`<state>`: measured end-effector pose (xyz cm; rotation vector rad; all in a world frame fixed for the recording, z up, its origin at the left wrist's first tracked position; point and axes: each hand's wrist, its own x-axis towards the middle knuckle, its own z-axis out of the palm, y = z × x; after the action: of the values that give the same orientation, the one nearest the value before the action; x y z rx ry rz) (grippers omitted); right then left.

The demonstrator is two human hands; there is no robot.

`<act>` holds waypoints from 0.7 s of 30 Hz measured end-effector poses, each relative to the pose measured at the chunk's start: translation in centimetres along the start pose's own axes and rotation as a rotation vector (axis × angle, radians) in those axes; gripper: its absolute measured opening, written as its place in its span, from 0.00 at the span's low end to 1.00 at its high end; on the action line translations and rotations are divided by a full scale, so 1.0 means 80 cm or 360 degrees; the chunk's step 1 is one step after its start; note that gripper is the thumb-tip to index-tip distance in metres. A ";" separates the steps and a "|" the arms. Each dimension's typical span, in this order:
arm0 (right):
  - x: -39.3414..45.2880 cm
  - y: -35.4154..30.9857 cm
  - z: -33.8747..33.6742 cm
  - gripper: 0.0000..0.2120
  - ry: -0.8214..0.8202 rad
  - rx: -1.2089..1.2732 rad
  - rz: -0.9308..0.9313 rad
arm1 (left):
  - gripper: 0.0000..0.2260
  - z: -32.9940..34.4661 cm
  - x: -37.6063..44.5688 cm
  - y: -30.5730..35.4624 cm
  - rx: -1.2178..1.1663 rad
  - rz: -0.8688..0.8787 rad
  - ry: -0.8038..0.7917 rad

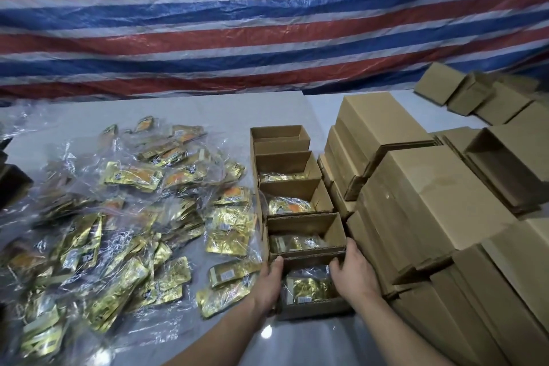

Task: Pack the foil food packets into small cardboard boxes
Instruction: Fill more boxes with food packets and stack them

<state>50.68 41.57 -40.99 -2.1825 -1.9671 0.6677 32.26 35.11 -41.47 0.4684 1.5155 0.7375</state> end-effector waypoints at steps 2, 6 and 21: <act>0.001 0.000 -0.001 0.27 -0.0001 -0.0008 -0.0003 | 0.31 0.003 0.001 0.002 -0.0016 -0.0007 -0.0001; 0.003 -0.001 -0.003 0.27 0.0015 -0.0057 -0.0019 | 0.32 0.005 0.001 0.003 -0.0027 -0.0047 -0.0025; -0.002 -0.008 -0.006 0.30 0.0080 -0.0134 -0.0052 | 0.30 0.000 -0.002 0.009 0.0004 0.0005 -0.0058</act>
<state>50.27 41.58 -40.24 -2.1864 -2.0364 0.5293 32.18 35.47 -40.83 0.4840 1.4821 0.7262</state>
